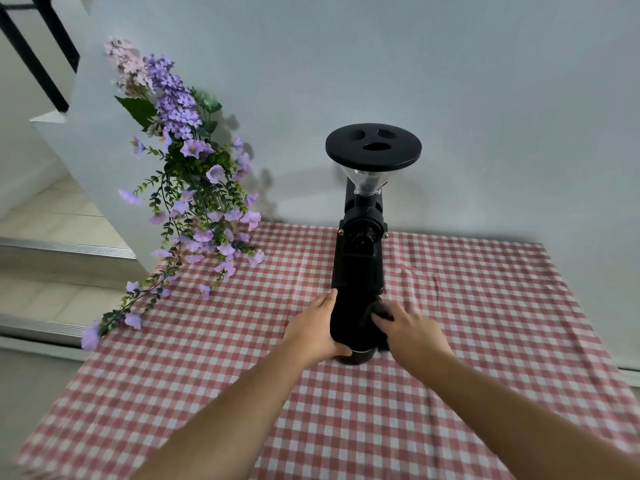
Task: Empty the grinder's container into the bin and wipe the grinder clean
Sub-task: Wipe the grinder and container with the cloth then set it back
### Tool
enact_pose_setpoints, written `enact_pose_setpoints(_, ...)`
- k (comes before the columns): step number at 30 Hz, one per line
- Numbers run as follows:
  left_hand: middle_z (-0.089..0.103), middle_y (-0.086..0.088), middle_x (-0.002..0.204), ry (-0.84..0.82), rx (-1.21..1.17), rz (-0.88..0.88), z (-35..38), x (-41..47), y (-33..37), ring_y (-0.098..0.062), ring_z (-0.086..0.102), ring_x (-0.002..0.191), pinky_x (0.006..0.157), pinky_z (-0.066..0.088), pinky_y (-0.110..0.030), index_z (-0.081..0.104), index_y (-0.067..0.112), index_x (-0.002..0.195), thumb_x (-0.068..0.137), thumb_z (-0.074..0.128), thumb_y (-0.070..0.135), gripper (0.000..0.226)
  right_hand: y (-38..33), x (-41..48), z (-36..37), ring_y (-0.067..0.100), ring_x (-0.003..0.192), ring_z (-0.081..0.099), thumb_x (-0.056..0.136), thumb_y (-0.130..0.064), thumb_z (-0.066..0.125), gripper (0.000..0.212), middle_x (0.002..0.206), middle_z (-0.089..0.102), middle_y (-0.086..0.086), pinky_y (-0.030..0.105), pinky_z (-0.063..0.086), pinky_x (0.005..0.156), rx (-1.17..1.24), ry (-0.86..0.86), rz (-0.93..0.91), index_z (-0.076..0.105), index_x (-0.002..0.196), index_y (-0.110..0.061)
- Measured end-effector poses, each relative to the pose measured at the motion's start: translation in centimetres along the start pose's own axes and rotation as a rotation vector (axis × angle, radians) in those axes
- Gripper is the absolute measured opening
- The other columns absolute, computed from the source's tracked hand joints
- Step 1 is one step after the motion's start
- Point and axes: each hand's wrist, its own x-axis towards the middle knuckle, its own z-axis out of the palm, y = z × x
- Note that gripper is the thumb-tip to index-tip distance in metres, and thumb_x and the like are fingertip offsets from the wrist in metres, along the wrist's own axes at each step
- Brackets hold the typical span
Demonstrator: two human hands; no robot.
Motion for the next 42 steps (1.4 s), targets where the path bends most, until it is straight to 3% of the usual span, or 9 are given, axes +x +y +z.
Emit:
enact_pose_setpoints(5,0.028,0.006,0.158,0.013,0.005,-0.025,0.4,-0.1,0.1,-0.020,0.047,0.133,0.097,0.051,-0.038,0.006,0.027,0.156,0.068,0.083,0.045,0.118,-2.5,-1.2,2.8,0.016,0.084,0.053,0.094,-0.021,0.039,0.045,0.134,0.042,-0.001,0.026,0.049,0.063,0.332,-0.072,0.123,0.037,0.138,-0.032)
enact_pose_setpoints(8,0.032,0.005,0.156,0.021,0.000,-0.018,0.3,0.0,0.2,-0.020,0.052,0.127,0.092,0.053,-0.037,0.008,0.027,0.155,0.071,0.081,0.041,0.112,-2.9,-2.2,3.7,0.016,0.093,0.054,0.094,-0.017,0.034,0.051,0.135,0.043,-0.005,0.024,0.050,0.070,0.547,-0.086,0.087,0.034,0.140,-0.038)
enact_pose_setpoints(14,0.030,0.005,0.157,-0.005,-0.001,-0.028,0.2,0.0,0.3,-0.019,0.049,0.130,0.092,0.053,-0.038,0.008,0.026,0.155,0.071,0.083,0.039,0.114,0.1,-2.6,1.6,0.007,0.082,0.050,0.094,-0.021,0.034,0.047,0.118,0.046,-0.009,0.016,0.036,0.055,0.370,-0.140,-0.031,0.040,0.134,-0.045)
enact_pose_setpoints(18,0.031,0.006,0.156,-0.004,-0.014,-0.029,0.3,0.0,0.4,-0.019,0.049,0.131,0.095,0.053,-0.040,0.012,0.027,0.154,0.068,0.085,0.040,0.114,2.2,-1.6,0.2,0.006,0.074,0.053,0.093,-0.015,0.040,0.039,0.099,0.049,-0.009,0.017,0.043,0.055,0.605,0.133,0.174,0.055,0.124,-0.035)
enact_pose_setpoints(22,0.032,0.006,0.156,0.007,-0.024,-0.029,0.3,0.0,0.3,-0.019,0.047,0.132,0.098,0.051,-0.039,0.014,0.026,0.154,0.067,0.085,0.040,0.114,0.2,-0.6,0.4,0.008,0.092,0.054,0.094,-0.010,0.042,0.047,0.124,0.047,0.001,0.013,0.046,0.061,0.921,0.197,0.299,0.040,0.138,-0.027)
enact_pose_setpoints(26,0.030,0.005,0.157,-0.007,-0.041,-0.048,0.3,0.1,0.5,-0.020,0.049,0.130,0.098,0.050,-0.041,0.013,0.025,0.155,0.068,0.083,0.043,0.113,-3.2,-1.1,1.6,0.019,0.122,0.046,0.093,-0.014,0.051,0.058,0.146,0.031,-0.004,0.026,0.043,0.096,0.776,0.102,0.110,0.028,0.142,-0.033)
enact_pose_setpoints(30,0.023,0.004,0.161,-0.040,-0.064,-0.057,0.0,-0.1,0.3,-0.021,0.043,0.137,0.103,0.047,-0.043,0.006,0.025,0.156,0.071,0.083,0.040,0.116,-3.3,-1.0,1.8,0.017,0.106,0.052,0.095,-0.019,0.048,0.049,0.134,0.037,-0.006,0.022,0.047,0.087,0.579,0.059,-0.061,0.036,0.140,-0.035)
enact_pose_setpoints(38,0.033,0.004,0.155,-0.033,-0.062,-0.028,-0.2,-0.2,0.4,-0.020,0.046,0.132,0.100,0.049,-0.045,0.014,0.023,0.154,0.068,0.085,0.037,0.113,-0.1,-0.5,0.4,0.010,0.094,0.056,0.092,-0.025,0.055,0.021,0.109,0.059,-0.006,0.015,0.042,0.075,0.745,0.220,0.074,0.062,0.112,-0.027)
enact_pose_setpoints(42,0.036,0.002,0.154,-0.007,-0.079,-0.020,-0.1,-0.2,0.4,-0.020,0.047,0.132,0.103,0.047,-0.042,0.017,0.021,0.155,0.069,0.085,0.038,0.111,-1.8,0.2,0.2,0.009,0.101,0.050,0.094,-0.024,0.051,0.039,0.123,0.053,-0.004,0.016,0.041,0.084,0.788,0.246,0.026,0.048,0.133,-0.030)
